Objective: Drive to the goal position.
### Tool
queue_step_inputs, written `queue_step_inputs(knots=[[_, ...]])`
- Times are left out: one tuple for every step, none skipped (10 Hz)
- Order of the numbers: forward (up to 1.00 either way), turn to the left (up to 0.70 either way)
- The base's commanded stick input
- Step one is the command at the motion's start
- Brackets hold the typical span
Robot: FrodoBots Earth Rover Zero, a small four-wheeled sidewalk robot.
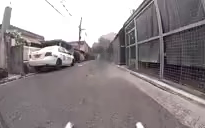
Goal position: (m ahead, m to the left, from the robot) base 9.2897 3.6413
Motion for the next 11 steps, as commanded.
queue_step_inputs(knots=[[0.68,0.00],[0.68,0.00],[0.68,0.00],[0.68,0.00],[0.68,0.00],[0.68,0.00],[0.67,0.00],[0.67,0.00],[0.68,0.00],[0.68,0.00],[0.68,0.00]])
